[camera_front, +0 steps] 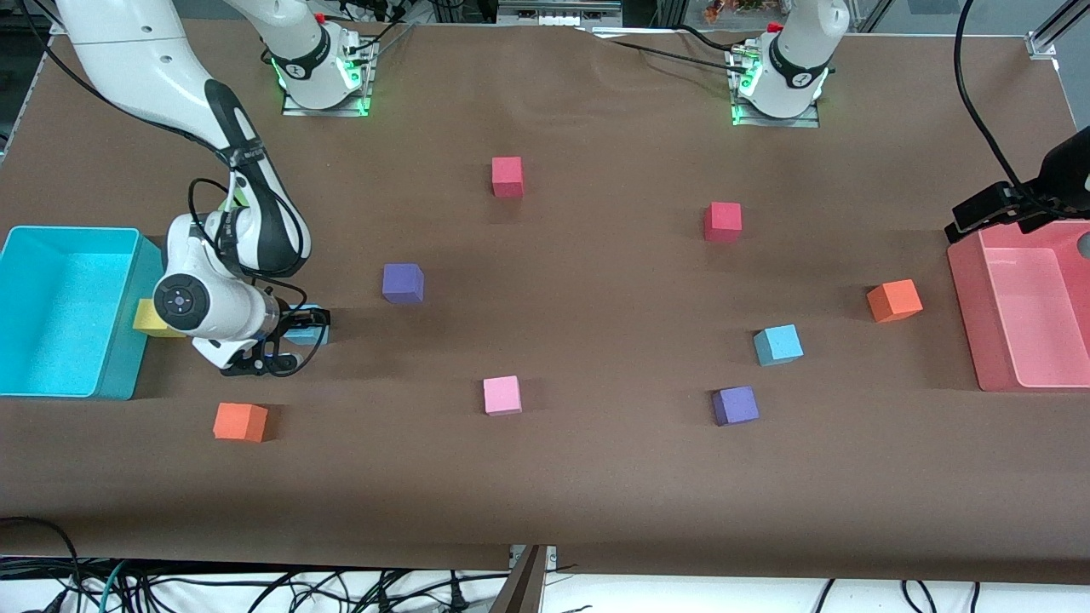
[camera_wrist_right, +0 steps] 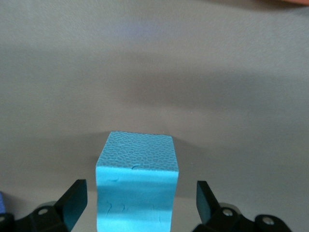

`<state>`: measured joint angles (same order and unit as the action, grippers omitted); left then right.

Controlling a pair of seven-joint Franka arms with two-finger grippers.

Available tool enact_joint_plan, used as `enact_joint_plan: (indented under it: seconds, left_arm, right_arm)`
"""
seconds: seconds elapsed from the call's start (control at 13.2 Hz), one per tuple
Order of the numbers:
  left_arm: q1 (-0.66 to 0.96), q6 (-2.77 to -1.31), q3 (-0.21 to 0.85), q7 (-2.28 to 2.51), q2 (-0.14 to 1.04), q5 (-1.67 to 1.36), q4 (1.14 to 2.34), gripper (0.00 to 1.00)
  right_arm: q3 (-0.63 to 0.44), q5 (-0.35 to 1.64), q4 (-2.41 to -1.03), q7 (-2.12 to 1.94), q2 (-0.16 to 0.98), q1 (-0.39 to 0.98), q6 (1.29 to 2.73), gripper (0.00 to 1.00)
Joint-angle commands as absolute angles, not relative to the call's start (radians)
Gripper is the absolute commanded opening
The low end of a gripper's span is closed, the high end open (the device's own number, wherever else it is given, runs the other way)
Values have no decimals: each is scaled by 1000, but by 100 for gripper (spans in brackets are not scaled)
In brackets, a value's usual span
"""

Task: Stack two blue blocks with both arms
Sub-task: 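Reach to the light blue cube and grasp it with the right gripper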

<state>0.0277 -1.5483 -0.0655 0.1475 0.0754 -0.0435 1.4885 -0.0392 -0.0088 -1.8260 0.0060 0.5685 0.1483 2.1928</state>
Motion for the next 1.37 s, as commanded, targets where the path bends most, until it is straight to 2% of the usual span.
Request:
enact_joint_plan:
  seconds: [0.0,0.08,0.15,0.23,0.3,0.53,0.91,1.14,1.29]
  left_arm:
    - [25,-1531,-63,138,86,-41,1462,100]
    - [25,-1531,-63,138,86,-41,1463,100]
    - [25,-1531,-63,138,86,-41,1463,100]
    - [25,-1531,-63,138,86,-41,1463,100]
    - [25,-1531,-63,138,86,-41,1463,100]
    - [25,-1531,-61,138,86,-41,1463,100]
    - [25,-1531,-61,138,86,-41,1462,100]
    - [25,-1531,-63,138,86,-41,1462,100]
    - [25,-1531,-61,138,86,-41,1462,100]
  right_arm:
    - [-40,11,-1833,3,578,144,2198,100]
    - [-40,11,-1830,-1,578,144,2197,98]
    - [-40,11,-1830,-2,578,146,2197,75]
    - [-40,11,-1830,2,578,150,2194,23]
    - [-40,11,-1827,2,578,153,2183,0]
    - [-40,9,-1796,-9,574,159,2163,0]
    - [-40,25,-1559,76,575,231,1861,0]
    - [-40,26,-1452,233,581,363,1757,0]
    - [-40,25,-1405,338,597,478,1746,0]
